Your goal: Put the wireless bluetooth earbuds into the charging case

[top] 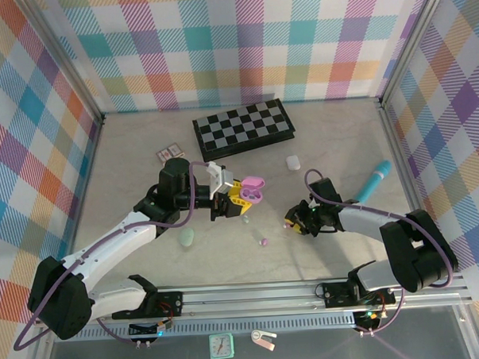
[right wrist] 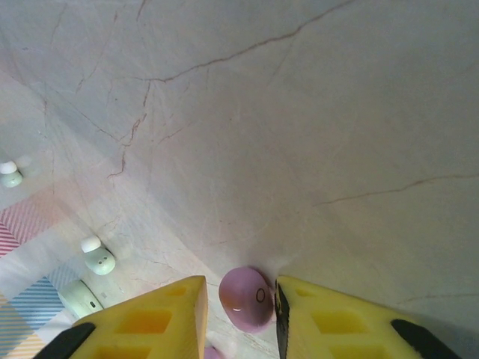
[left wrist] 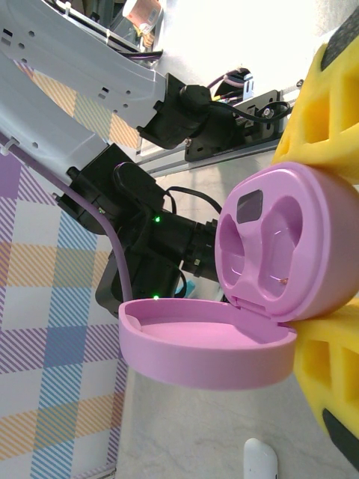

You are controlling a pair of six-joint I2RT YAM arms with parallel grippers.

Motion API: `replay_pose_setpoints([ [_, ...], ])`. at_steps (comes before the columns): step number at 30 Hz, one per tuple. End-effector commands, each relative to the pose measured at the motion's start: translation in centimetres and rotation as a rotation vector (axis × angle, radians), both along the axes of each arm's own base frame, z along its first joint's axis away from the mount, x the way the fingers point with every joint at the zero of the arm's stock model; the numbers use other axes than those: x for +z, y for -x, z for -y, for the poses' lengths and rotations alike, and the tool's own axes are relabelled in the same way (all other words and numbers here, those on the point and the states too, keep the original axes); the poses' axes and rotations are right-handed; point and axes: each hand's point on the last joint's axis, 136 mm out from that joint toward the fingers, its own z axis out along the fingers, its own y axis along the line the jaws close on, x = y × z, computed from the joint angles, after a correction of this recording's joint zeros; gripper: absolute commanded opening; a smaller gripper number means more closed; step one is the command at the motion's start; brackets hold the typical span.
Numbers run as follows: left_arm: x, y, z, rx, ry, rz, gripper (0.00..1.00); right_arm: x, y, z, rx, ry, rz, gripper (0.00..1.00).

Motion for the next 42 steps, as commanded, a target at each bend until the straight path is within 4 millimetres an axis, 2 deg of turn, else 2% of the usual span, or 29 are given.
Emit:
replay_pose_setpoints([
  [1,0.5,0.4,-0.1,-0.034,0.013,0.015,0.24,0.8,0.0,-1.1,0.045,-0.033,0.021,0.26],
  [11,0.4,0.5,-0.1,-0.033,0.011,0.013,0.24,-0.7,0.2,-0.7,0.05,0.005,-0.009,0.25],
  [19,0.4,0.4,-0.1,-0.032,0.009,0.014,0.24,0.7,-1.3,-1.0,0.041,-0.009,0.071,0.26],
  [31,0.2,0.4,0.0,-0.038,0.008,0.011,0.24,1.6,-1.8,-1.1,0.025,-0.026,0.125,0.29],
  [42,0.3,0.5,-0.1,-0.037,0.009,0.012,0.24,0.8,-1.7,-1.5,0.048,-0.04,0.101,0.29],
])
